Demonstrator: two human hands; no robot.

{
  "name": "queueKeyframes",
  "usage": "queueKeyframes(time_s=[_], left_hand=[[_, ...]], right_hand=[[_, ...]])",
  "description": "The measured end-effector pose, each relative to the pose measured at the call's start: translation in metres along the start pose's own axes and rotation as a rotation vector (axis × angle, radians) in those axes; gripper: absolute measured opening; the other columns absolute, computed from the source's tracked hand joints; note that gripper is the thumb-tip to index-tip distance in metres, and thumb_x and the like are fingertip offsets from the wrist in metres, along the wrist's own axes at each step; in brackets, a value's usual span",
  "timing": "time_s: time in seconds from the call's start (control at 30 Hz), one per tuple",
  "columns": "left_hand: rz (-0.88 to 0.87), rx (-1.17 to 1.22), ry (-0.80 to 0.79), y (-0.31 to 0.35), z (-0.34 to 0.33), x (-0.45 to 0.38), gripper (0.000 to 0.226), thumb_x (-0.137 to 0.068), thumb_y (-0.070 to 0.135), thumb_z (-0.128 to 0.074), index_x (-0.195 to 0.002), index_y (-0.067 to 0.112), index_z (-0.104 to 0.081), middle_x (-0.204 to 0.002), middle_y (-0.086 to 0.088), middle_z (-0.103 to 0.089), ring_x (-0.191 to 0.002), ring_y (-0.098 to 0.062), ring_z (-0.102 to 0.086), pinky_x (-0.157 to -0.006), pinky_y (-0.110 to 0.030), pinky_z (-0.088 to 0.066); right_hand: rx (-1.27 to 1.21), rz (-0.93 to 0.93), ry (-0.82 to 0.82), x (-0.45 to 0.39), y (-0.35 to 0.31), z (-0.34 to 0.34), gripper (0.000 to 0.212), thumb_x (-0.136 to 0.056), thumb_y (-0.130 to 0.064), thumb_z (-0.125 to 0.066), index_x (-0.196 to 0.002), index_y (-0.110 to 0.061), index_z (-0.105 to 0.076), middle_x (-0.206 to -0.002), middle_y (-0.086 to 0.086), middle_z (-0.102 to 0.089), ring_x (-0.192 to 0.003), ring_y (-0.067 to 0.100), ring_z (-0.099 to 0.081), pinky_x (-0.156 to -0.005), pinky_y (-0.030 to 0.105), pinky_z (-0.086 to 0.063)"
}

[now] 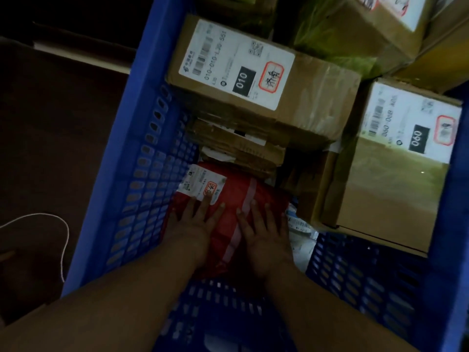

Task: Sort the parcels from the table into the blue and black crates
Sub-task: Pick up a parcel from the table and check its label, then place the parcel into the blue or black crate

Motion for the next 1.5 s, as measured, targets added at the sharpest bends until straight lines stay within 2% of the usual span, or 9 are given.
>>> queueKeyframes(time_s=[0.1, 0.23, 0.43, 0.63, 0.77, 0.93, 1.17, 1.3, 1.5], left_hand=[[0.006, -0.006, 0.031, -0.001, 0.008, 0.024, 0.126, -0.076, 0.062, -0.070, -0.143, 0.038, 0.034, -0.154, -0.003, 0.038, -0.146, -0.029, 0.024, -0.118, -0.058, 0.003], [0.003, 0.073, 0.167, 0.009, 0.026, 0.070, 0.110, -0.082, 0.065, -0.059, -0.152, 0.033, 0.019, -0.161, -0.004, 0.022, -0.148, -0.030, 0.015, -0.119, -0.056, 0.001], [0.064, 0.214, 0.404, 0.043, 0.047, 0.155, 0.080, -0.094, 0.057, -0.043, -0.155, 0.032, 0.001, -0.164, -0.003, 0.003, -0.150, -0.025, 0.001, -0.120, -0.048, -0.005], [0.179, 0.435, 0.490, 0.079, 0.048, 0.234, 0.077, -0.092, 0.065, -0.036, -0.155, 0.034, -0.005, -0.164, 0.000, -0.006, -0.149, -0.024, -0.007, -0.120, -0.047, -0.012], [0.150, 0.495, 0.535, 0.103, 0.060, 0.276, 0.074, -0.092, 0.065, -0.037, -0.154, 0.035, -0.012, -0.163, 0.003, -0.012, -0.149, -0.023, -0.012, -0.120, -0.045, -0.016], [0.065, 0.400, 0.658, 0.131, 0.076, 0.316, 0.071, -0.093, 0.063, -0.037, -0.154, 0.032, -0.016, -0.163, 0.002, -0.013, -0.148, -0.021, -0.015, -0.119, -0.044, -0.020], [-0.115, 0.286, 0.756, 0.210, 0.070, 0.360, 0.067, -0.095, 0.059, -0.037, -0.152, 0.028, -0.024, -0.157, 0.002, -0.027, -0.142, -0.018, -0.029, -0.115, -0.039, -0.027], [-0.204, 0.193, 0.847, 0.279, 0.081, 0.383, 0.063, -0.094, 0.060, -0.039, -0.148, 0.029, -0.033, -0.148, 0.005, -0.041, -0.131, -0.016, -0.042, -0.109, -0.036, -0.035], [-0.262, -0.010, 0.844, 0.410, 0.094, 0.401, 0.064, -0.095, 0.059, -0.038, -0.150, 0.029, -0.028, -0.154, 0.004, -0.032, -0.138, -0.019, -0.034, -0.114, -0.041, -0.029]], right_hand=[[-0.015, 0.052, -0.031, 0.020, 0.004, 0.017, 0.104, -0.087, -0.053, -0.063, -0.155, -0.032, 0.013, -0.160, 0.002, 0.027, -0.149, 0.034, 0.018, -0.114, 0.050, 0.017], [-0.090, 0.080, -0.066, 0.051, 0.004, 0.048, 0.102, -0.085, -0.049, -0.067, -0.157, -0.032, 0.004, -0.164, 0.002, 0.013, -0.150, 0.031, 0.009, -0.119, 0.052, -0.001], [-0.117, 0.128, -0.018, 0.110, 0.002, 0.101, 0.068, -0.099, -0.047, -0.044, -0.156, -0.027, -0.012, -0.164, 0.002, -0.009, -0.148, 0.027, -0.012, -0.120, 0.043, -0.018], [-0.051, 0.140, 0.029, 0.187, 0.017, 0.152, 0.058, -0.101, -0.051, -0.034, -0.153, -0.026, -0.024, -0.161, 0.001, -0.017, -0.144, 0.027, -0.018, -0.118, 0.047, -0.020], [-0.018, 0.098, 0.131, 0.238, 0.035, 0.183, 0.052, -0.100, -0.050, -0.037, -0.145, -0.024, -0.037, -0.154, 0.002, -0.029, -0.139, 0.027, -0.027, -0.113, 0.044, -0.027], [0.040, 0.043, 0.303, 0.311, 0.060, 0.202, 0.045, -0.098, -0.041, -0.044, -0.138, -0.019, -0.044, -0.141, 0.007, -0.040, -0.132, 0.030, -0.035, -0.107, 0.042, -0.032], [-0.006, -0.047, 0.485, 0.402, 0.108, 0.183, 0.042, -0.097, -0.045, -0.045, -0.132, -0.023, -0.050, -0.135, 0.003, -0.046, -0.126, 0.026, -0.042, -0.105, 0.039, -0.034], [-0.026, -0.155, 0.567, 0.453, 0.160, 0.175, 0.040, -0.099, -0.043, -0.042, -0.130, -0.022, -0.053, -0.133, 0.004, -0.049, -0.124, 0.026, -0.045, -0.104, 0.039, -0.034], [-0.099, -0.284, 0.628, 0.527, 0.267, 0.148, 0.048, -0.100, -0.047, -0.036, -0.141, -0.023, -0.044, -0.149, 0.003, -0.037, -0.138, 0.025, -0.032, -0.116, 0.042, -0.023]])
Point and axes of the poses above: each hand's wrist, its own x-axis away from the middle knuckle, its own z-axis out of the back of the hand, y = z × x, the point moved 6 cm from there along -x, towards the middle knuckle
